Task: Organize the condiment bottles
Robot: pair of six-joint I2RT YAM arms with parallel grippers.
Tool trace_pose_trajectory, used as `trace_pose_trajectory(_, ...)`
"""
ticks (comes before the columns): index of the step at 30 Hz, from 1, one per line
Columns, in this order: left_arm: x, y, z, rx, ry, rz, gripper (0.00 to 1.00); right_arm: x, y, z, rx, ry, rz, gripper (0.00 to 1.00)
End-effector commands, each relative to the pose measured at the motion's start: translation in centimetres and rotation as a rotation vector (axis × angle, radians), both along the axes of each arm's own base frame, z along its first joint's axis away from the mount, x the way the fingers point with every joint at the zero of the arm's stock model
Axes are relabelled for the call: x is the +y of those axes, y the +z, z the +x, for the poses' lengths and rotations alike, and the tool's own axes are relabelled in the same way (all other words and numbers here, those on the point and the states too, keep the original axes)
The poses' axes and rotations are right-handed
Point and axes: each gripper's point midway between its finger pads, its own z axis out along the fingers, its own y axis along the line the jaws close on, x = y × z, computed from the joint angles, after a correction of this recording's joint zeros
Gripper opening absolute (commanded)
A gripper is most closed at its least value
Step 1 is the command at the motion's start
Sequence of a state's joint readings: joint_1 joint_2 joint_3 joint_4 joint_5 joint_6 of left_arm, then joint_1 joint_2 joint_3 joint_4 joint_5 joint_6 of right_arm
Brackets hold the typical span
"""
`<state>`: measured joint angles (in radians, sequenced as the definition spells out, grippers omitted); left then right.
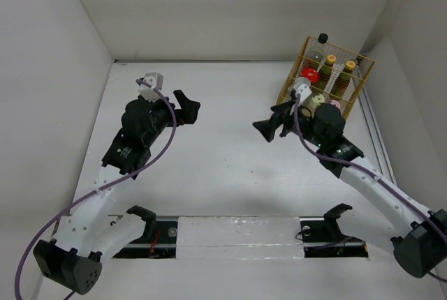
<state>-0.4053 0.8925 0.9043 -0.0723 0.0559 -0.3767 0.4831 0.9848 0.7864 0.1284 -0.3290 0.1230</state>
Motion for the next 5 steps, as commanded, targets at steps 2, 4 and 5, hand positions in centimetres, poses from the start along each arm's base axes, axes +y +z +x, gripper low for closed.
trace_pose_trajectory(2, -0.3, 3.7, -0.5, -0.12, -0.033, -0.064, 0.94, 2.9, -0.5, -0.9, -0.04, 0.101, -0.007, 1.0)
trace_pose_trajectory(4, -0.3, 3.4, -0.7, -0.121, -0.032, -0.076, 0.95, 3.8, -0.4, -1.3, -0.041, 0.118, -0.007, 1.0)
trace_pose_trajectory(5, -0.3, 3.4, -0.7, -0.121, -0.032, -0.076, 0.95, 3.5, -0.4, -0.9, -0.042, 0.089, -0.009, 1.0)
